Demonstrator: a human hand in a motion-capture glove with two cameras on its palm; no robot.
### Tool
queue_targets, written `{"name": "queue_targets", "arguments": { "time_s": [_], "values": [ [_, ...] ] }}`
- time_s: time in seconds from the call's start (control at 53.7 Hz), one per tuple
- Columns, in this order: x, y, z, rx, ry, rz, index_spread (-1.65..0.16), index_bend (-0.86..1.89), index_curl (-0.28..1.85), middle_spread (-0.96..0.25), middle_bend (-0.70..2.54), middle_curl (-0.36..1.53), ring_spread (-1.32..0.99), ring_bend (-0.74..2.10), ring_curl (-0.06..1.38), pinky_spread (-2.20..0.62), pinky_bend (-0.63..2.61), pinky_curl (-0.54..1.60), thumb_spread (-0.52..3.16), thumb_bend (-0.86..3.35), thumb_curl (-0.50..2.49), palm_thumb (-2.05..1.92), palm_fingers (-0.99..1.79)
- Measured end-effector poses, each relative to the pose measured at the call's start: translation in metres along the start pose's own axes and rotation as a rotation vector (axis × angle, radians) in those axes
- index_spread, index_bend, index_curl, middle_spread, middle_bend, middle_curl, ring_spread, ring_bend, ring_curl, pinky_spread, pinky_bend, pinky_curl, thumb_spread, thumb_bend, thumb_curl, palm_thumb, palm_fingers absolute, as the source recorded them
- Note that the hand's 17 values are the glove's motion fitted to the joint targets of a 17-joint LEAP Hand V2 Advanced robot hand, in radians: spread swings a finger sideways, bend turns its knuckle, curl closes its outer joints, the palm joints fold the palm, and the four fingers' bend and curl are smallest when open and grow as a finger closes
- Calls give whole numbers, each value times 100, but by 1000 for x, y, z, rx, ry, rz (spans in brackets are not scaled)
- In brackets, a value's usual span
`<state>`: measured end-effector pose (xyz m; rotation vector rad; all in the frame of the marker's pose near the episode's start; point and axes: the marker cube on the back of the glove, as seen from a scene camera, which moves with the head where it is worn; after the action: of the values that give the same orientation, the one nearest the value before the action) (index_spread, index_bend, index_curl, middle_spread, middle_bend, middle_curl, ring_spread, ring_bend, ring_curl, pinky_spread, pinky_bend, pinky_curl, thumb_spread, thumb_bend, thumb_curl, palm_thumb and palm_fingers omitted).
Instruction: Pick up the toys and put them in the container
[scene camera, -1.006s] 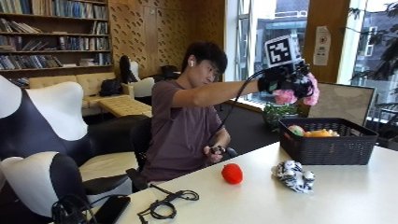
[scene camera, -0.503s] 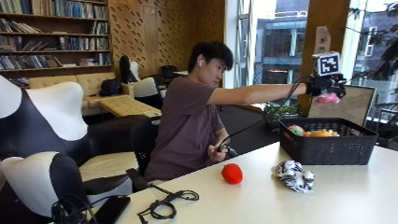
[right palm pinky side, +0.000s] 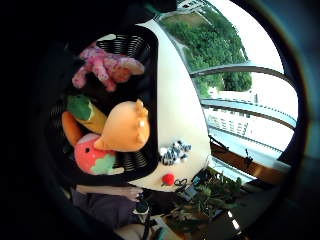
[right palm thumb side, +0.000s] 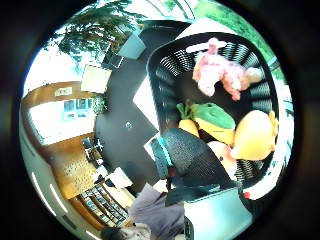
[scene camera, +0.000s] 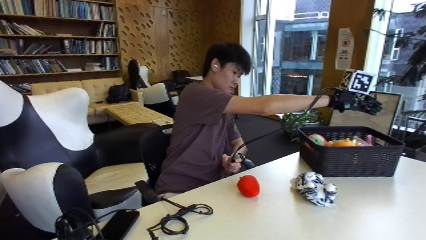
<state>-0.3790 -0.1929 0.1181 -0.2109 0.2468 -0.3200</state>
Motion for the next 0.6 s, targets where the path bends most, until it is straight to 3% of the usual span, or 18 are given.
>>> {"name": "queue_targets", "arguments": {
  "time_s": [0.056, 0.13, 0.205, 0.335, 0.484, 0.596],
  "values": [
    [13, 16, -10, 9, -17, -141, -15, 1, 27, 3, 11, 41, -3, 34, 38, 3, 88, 42, 117, -4, 53, -3, -41],
    [44, 31, -24, 26, -24, -1, -16, 1, 24, 3, 11, 38, -2, 32, 37, 4, 85, 40, 119, -4, 49, -3, -39],
    [70, 54, -34, 40, -13, -65, -17, 2, 21, 2, 11, 35, -1, 30, 37, 5, 83, 39, 121, -3, 46, -3, -37],
    [120, 88, -41, 42, -46, 59, -18, 2, 17, 1, 13, 32, 0, 29, 37, 5, 78, 37, 122, -3, 42, -2, -34],
    [176, 132, -38, 44, -35, -67, -19, 3, 13, 0, 13, 30, 0, 27, 37, 5, 75, 36, 124, -3, 38, -2, -32],
    [235, 161, -27, 28, -3, 62, -20, 3, 12, -1, 13, 29, -1, 26, 37, 5, 74, 35, 124, -3, 36, -2, -31]
  ]
}}
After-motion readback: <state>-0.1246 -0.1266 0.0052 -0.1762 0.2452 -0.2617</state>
